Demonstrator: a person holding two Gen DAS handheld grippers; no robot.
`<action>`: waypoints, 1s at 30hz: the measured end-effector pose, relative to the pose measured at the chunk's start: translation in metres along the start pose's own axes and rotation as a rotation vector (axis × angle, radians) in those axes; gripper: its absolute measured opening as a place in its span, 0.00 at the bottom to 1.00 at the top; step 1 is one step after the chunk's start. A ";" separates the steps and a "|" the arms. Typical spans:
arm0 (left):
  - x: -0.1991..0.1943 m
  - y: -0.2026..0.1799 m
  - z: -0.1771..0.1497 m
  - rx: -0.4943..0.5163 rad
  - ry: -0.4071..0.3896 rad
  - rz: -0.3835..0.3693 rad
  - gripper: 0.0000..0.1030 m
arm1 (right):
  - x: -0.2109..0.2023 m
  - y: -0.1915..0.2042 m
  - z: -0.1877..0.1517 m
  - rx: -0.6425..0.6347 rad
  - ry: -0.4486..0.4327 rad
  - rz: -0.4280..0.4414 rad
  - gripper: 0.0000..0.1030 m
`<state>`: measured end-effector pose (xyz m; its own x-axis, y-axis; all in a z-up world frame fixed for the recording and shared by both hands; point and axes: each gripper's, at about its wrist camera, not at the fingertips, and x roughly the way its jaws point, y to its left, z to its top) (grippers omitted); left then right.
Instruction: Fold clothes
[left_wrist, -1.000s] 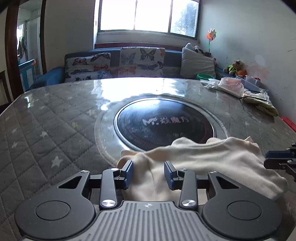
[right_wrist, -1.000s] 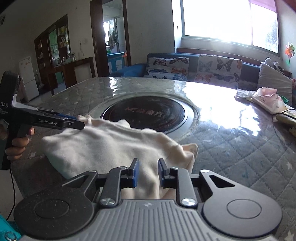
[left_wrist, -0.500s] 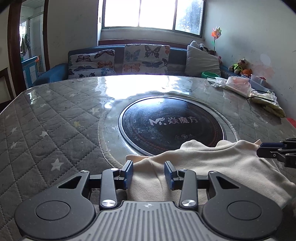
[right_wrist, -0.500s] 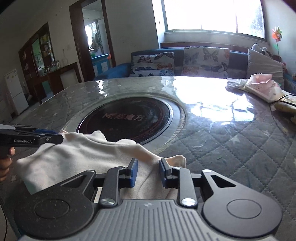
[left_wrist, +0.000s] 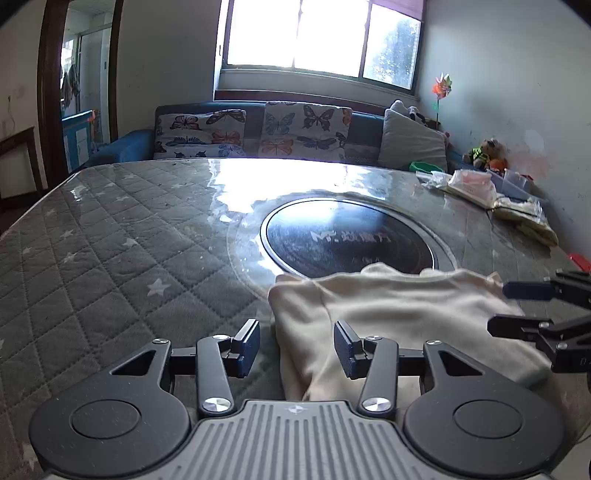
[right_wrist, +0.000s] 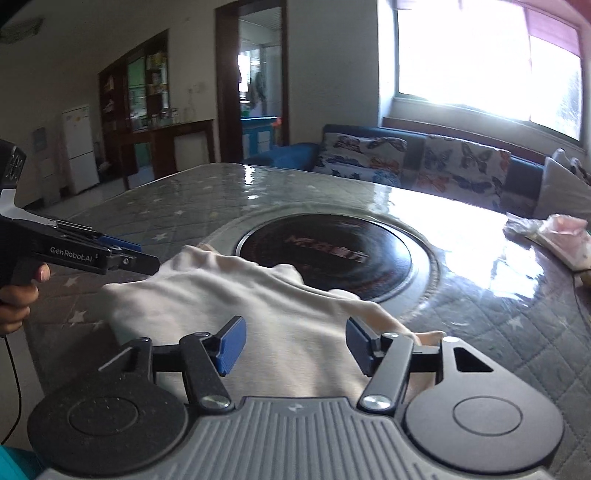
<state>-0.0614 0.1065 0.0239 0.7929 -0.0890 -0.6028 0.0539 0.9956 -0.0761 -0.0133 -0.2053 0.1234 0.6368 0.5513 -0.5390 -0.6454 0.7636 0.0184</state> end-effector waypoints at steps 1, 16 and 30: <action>-0.002 -0.001 -0.004 0.013 0.003 0.008 0.46 | 0.000 0.004 -0.001 -0.007 0.000 0.012 0.63; -0.027 -0.026 -0.010 0.121 -0.076 -0.023 0.51 | -0.011 0.022 -0.012 -0.104 -0.001 0.015 0.64; -0.005 -0.043 -0.031 0.203 -0.016 -0.050 0.51 | 0.005 0.054 -0.021 -0.242 0.018 0.069 0.64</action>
<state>-0.0868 0.0628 0.0056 0.7959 -0.1400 -0.5891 0.2136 0.9753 0.0569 -0.0538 -0.1681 0.1039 0.5814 0.5920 -0.5581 -0.7708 0.6203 -0.1450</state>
